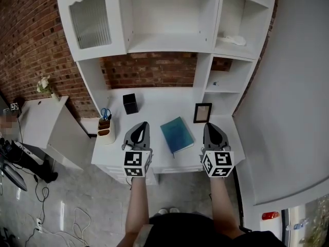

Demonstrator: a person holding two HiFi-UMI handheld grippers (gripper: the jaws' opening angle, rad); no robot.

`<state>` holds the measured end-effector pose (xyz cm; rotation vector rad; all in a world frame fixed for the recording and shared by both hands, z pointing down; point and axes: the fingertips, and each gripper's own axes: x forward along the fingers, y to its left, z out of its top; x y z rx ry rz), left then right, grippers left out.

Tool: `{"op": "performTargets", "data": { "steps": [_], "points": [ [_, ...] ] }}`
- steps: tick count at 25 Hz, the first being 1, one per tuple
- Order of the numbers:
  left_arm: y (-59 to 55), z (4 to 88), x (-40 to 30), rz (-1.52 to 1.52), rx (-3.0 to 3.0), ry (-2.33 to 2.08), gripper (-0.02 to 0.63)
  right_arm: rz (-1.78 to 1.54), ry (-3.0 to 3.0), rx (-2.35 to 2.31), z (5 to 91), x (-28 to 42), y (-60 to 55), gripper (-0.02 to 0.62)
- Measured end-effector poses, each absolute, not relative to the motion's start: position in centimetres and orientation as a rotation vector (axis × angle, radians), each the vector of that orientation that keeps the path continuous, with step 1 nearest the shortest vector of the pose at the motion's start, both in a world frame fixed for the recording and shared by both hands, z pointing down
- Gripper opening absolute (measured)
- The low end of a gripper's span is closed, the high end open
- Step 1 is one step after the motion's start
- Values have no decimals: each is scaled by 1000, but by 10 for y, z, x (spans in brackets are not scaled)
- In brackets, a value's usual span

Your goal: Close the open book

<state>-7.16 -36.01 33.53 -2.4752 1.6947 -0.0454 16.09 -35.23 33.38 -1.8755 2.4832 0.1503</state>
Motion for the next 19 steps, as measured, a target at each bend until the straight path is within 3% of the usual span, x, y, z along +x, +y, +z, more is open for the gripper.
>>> {"op": "performTargets", "data": {
  "steps": [19],
  "points": [
    [-369, 347, -71, -66, -2488, 1701, 8, 109, 2503, -1895, 349, 161, -361, -3]
  ]
}}
